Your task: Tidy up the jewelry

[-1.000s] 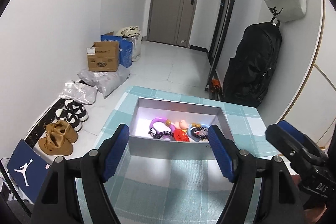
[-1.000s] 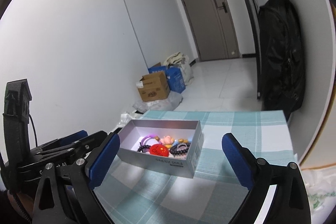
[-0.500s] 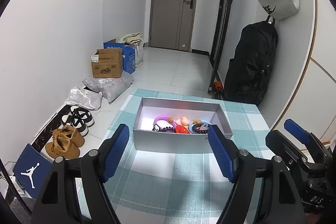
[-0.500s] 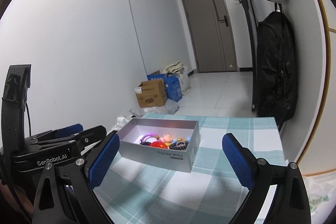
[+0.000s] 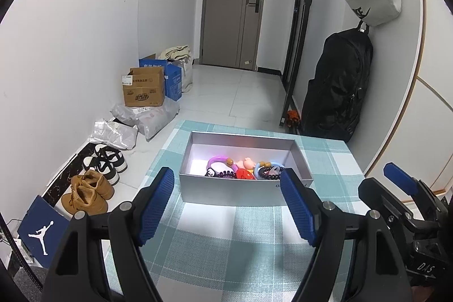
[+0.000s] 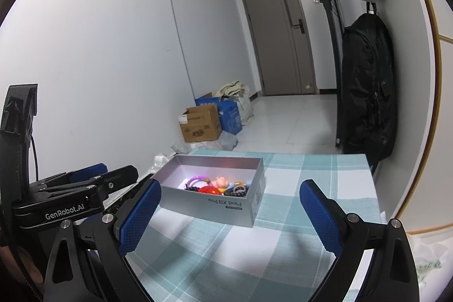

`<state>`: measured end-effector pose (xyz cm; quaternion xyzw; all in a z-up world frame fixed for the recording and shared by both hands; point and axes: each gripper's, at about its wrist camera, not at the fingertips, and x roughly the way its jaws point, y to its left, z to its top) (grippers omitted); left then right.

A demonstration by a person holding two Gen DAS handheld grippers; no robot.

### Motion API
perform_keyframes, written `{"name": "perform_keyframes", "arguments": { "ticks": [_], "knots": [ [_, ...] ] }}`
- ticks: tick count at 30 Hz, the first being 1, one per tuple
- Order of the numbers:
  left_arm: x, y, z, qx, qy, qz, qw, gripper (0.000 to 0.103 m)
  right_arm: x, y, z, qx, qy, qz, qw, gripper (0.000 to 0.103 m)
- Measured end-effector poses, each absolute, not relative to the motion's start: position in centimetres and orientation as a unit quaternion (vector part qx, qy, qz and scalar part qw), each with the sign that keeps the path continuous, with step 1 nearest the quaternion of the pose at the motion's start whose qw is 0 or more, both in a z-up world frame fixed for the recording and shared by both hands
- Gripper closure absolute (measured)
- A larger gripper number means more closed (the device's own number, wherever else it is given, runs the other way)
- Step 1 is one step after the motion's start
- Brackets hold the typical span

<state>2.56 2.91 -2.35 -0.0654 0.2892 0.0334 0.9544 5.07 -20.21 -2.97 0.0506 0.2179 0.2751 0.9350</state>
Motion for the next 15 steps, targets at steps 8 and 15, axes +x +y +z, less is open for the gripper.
{"name": "perform_keyframes", "arguments": {
  "ticks": [8, 15],
  "knots": [
    [2.69, 2.67, -2.38, -0.065, 0.291, 0.027, 0.954, 0.029, 5.15, -20.32, -2.89, 0.052, 0.217, 0.272, 0.936, 0.003],
    [2.86, 2.65, -2.42, -0.066, 0.293, 0.023, 0.953, 0.029, 5.15, -20.23, -2.83, 0.051, 0.218, 0.271, 0.936, 0.002]
  ]
}}
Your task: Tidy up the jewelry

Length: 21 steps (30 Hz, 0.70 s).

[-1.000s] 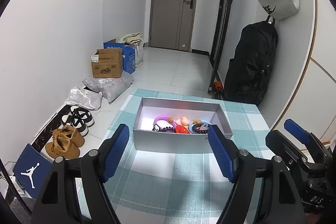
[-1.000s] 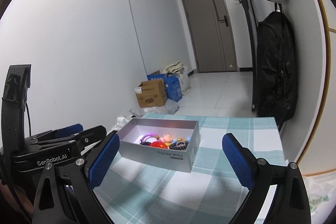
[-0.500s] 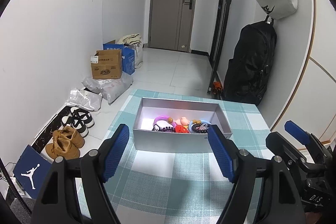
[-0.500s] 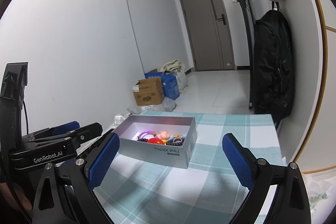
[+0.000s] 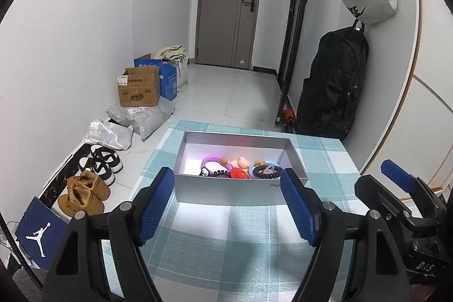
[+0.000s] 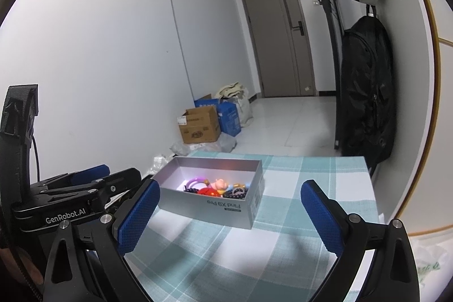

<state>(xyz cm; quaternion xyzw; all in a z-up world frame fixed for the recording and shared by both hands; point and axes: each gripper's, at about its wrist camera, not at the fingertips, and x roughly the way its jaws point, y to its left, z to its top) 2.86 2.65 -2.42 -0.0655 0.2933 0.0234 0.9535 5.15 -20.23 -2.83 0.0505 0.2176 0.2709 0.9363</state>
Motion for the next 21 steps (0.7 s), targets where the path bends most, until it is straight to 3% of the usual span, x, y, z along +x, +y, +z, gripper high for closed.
{"name": "perform_keyframes", "arguments": {
  "ticks": [21],
  "knots": [
    [2.95, 2.9, -2.53, -0.077, 0.298, 0.019, 0.951, 0.029, 5.19, -20.1, -2.87, 0.049, 0.219, 0.273, 0.935, 0.001]
  ]
}}
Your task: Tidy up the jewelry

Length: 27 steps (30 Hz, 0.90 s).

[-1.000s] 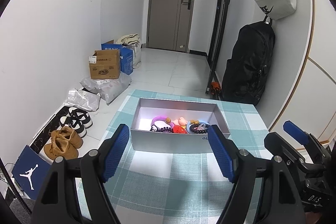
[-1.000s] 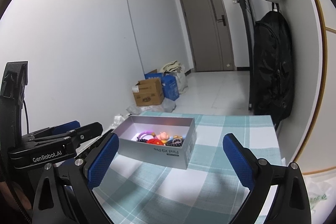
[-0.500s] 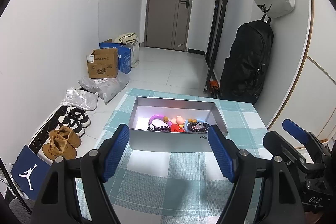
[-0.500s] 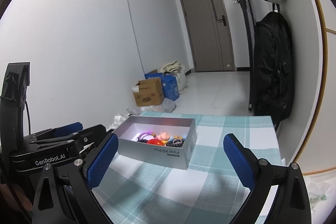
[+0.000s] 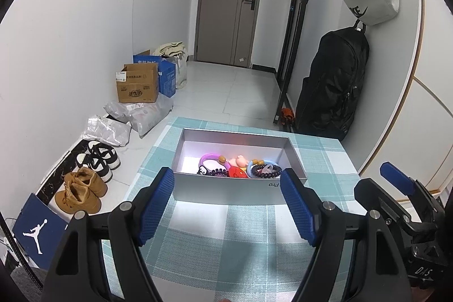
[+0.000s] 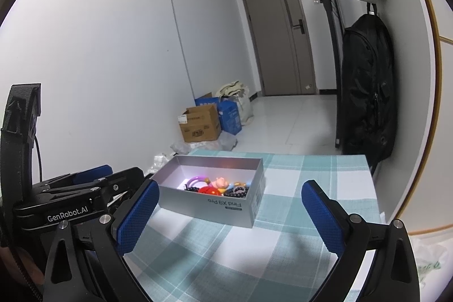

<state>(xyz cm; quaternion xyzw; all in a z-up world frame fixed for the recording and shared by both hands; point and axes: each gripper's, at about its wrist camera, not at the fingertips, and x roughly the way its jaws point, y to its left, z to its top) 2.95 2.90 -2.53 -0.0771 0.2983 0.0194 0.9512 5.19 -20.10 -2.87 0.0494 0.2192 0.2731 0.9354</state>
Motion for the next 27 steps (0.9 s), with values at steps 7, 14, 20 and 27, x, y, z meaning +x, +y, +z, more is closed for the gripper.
{"name": "perform_keyframes", "arguments": {
  "ticks": [7, 14, 20, 27],
  "knots": [
    [3.02, 3.14, -2.47, -0.082, 0.296, 0.022, 0.951, 0.029, 5.18, -20.14, -2.92, 0.05, 0.219, 0.274, 0.935, 0.001],
    [3.28, 3.14, -2.63, -0.085, 0.306, 0.02, 0.948, 0.029, 5.1, -20.15, -2.92, 0.048, 0.218, 0.273, 0.936, 0.001],
    [3.22, 2.85, -2.48, -0.079, 0.306, 0.016, 0.949, 0.029, 5.18, -20.01, -2.99, 0.044, 0.22, 0.271, 0.936, 0.001],
    [3.22, 2.86, -2.47, -0.081, 0.304, 0.015, 0.949, 0.029, 5.24, -19.84, -3.21, 0.037, 0.219, 0.27, 0.937, 0.001]
  ]
}}
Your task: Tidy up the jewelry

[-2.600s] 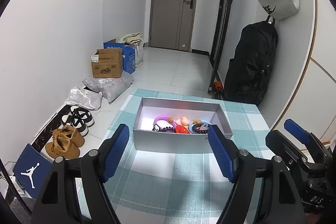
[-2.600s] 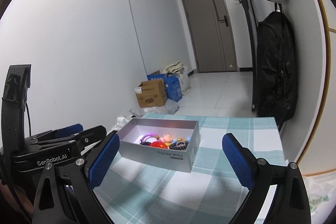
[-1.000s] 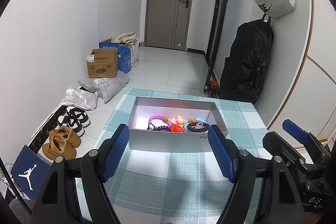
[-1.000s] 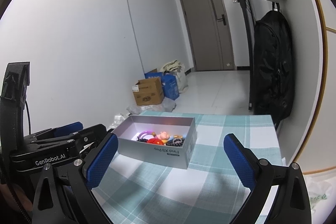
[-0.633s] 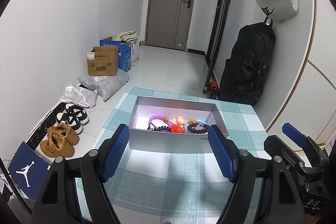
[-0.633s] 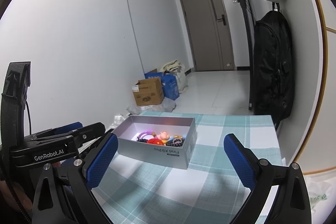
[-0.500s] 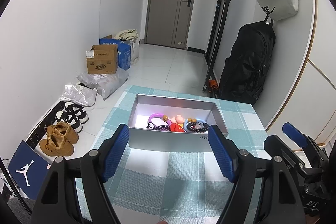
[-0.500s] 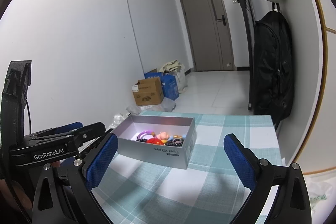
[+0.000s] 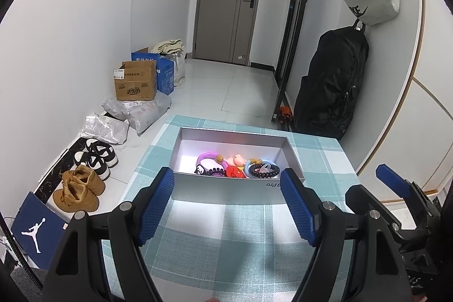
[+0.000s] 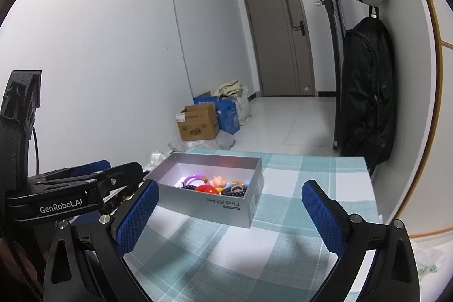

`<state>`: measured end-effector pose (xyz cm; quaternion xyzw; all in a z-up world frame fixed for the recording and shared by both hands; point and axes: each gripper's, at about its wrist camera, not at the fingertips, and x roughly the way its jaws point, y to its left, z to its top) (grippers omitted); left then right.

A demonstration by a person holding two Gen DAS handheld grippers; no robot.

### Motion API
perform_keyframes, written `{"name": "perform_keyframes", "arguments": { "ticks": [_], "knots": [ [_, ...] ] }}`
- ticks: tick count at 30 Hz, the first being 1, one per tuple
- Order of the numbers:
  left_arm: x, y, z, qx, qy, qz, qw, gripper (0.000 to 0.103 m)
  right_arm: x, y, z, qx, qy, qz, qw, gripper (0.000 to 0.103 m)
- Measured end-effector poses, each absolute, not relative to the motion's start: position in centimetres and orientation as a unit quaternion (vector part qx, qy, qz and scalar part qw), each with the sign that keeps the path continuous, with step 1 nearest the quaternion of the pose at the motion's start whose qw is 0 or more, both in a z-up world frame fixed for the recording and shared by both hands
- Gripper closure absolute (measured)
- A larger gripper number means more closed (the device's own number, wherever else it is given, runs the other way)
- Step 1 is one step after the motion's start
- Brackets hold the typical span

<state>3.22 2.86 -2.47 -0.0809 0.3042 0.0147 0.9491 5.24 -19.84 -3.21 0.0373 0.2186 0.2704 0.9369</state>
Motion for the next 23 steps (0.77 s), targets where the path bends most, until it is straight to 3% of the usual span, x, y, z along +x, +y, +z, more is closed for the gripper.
{"name": "perform_keyframes", "arguments": {
  "ticks": [23],
  "knots": [
    [3.35, 3.12, -2.44, -0.095, 0.3, 0.015, 0.949, 0.029, 5.74, -19.54, -3.91, 0.033, 0.233, 0.272, 0.933, 0.001]
  ]
}}
